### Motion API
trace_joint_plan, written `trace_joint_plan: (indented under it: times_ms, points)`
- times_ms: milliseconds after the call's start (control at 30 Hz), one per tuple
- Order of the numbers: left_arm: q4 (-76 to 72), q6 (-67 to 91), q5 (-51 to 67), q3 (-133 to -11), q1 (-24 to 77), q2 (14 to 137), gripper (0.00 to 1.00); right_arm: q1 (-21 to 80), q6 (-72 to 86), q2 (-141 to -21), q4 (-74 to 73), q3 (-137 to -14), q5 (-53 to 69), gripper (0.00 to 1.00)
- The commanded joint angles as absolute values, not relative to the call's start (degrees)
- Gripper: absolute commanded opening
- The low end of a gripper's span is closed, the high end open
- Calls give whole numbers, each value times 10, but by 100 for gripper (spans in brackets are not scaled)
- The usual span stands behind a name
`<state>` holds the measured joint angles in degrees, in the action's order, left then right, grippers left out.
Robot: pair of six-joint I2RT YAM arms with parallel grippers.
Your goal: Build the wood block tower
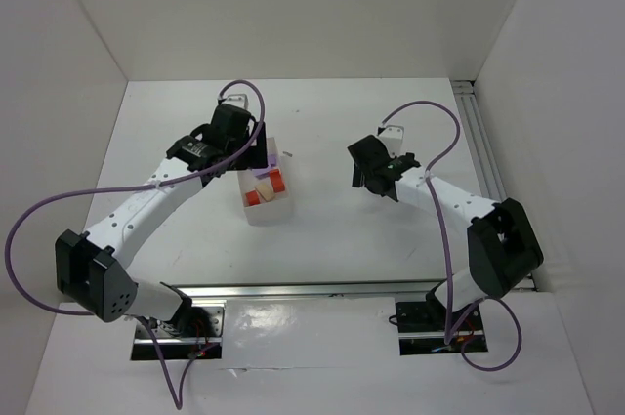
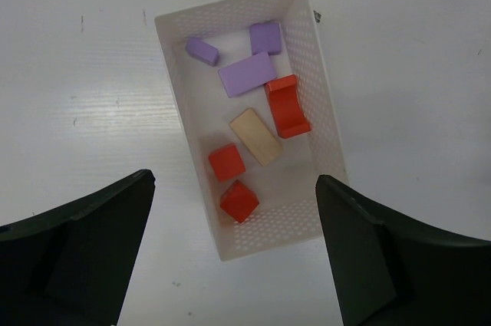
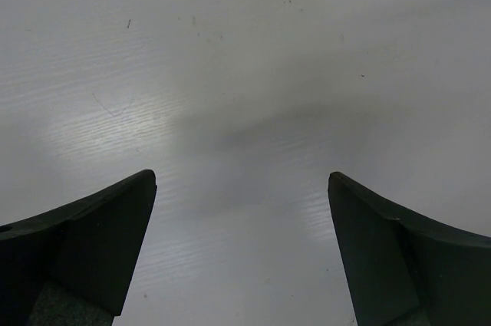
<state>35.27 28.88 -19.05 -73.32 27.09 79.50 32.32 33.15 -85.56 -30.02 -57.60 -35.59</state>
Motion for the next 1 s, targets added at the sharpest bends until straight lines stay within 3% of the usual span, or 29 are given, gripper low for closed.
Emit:
trace_joint_plan:
  times_ms: [0,400,967]
  points:
    - [352,286,-186,-735,272,794,100,335,334,-825,-277,-574,-360,100]
    - [412,414,-200,-791,301,879,100,335,357,-733,-308,-556,-379,100]
    - [373,472,-190,-870,344,1007,89,345,341,-696,-330,-551,-391,100]
